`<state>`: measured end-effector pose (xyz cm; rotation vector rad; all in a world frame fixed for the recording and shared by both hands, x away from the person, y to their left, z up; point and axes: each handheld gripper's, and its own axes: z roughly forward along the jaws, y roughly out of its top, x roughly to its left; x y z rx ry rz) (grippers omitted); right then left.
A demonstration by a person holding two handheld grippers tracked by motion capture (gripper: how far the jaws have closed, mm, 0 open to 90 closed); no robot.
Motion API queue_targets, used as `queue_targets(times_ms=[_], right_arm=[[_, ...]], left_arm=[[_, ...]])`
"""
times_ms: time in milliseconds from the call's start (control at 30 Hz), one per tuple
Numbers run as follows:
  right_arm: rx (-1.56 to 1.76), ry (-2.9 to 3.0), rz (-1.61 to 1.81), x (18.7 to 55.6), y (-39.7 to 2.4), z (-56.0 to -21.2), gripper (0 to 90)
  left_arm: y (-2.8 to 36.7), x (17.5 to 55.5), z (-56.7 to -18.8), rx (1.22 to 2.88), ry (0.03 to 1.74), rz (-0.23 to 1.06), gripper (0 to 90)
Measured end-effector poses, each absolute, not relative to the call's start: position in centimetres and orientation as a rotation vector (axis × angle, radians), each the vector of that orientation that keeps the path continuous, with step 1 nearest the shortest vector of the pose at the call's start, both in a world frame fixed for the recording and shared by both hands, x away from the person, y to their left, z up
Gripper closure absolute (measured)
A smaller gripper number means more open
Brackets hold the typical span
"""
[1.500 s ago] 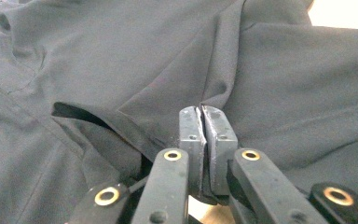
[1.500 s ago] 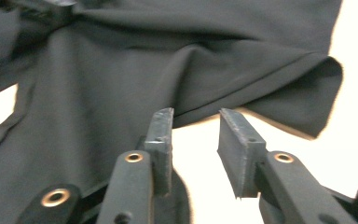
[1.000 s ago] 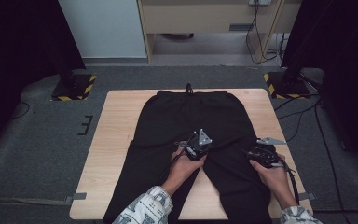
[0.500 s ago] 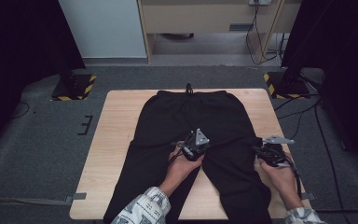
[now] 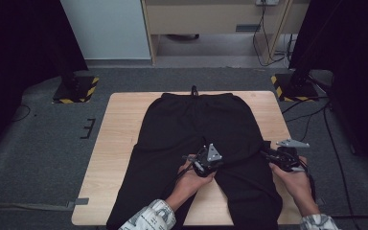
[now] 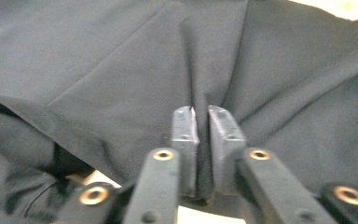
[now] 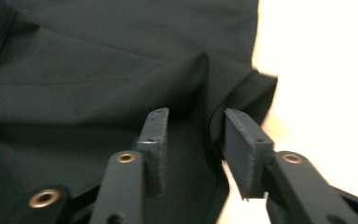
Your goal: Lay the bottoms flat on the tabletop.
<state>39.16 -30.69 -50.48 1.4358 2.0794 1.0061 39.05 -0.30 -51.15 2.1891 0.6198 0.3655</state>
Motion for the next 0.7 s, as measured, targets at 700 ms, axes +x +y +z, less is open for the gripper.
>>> queue_targets(times_ms=[700], right_arm=[[1.248,2.269,0.982,35.3,-27.7,-53.1,45.3]], left_arm=[[0.0,39.8,-52.1,2.142,0.72,0.206,82.9]])
